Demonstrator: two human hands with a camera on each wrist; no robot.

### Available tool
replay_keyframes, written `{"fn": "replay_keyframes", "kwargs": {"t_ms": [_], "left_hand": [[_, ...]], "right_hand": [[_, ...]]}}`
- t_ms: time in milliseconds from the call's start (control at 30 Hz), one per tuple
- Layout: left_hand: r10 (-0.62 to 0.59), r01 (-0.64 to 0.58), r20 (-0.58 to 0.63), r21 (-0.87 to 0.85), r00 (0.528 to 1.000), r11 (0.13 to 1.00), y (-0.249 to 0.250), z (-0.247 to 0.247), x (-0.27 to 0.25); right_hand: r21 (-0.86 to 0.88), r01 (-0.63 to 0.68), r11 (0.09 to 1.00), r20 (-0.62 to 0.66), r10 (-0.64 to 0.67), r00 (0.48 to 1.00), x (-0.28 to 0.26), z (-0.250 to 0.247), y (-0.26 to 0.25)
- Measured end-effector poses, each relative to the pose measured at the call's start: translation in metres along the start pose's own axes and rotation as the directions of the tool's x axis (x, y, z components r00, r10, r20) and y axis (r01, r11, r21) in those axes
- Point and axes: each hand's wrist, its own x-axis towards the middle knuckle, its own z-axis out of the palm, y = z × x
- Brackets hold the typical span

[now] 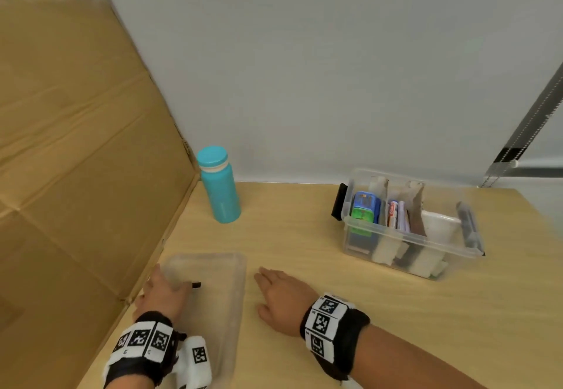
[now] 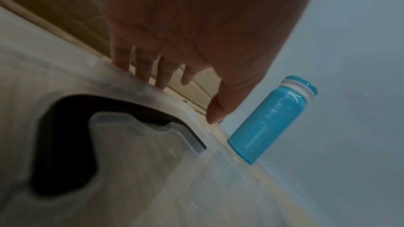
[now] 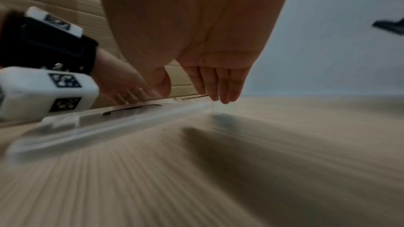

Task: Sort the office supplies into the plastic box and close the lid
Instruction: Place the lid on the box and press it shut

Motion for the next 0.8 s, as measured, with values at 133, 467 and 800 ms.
{"fn": "replay_keyframes", "kwargs": {"t_ms": [133,467,800], "left_hand": [[0.006,-0.004,0.057,-0.038,0.998,0.999,0.001,-0.005,0.013],[0.107,-0.105,0.026,-0.066,0.994,0.992,0.020,0.000,0.007],[0.531,-0.499,-0.029,-0.390,0.847,0.774,0.055,-0.002,-0.026]], "right_hand": [[0.080,-0.089,0.993,0.029,0.087,0.996,0.028,-0.001,-0.012],[0.244,-0.174,0.954,0.058,0.165,0.985,0.031,0.026,-0.024],[0.128,-0.172,0.977,-0.548,0.215,0.808,0.010,-0.025,-0.007]]}}
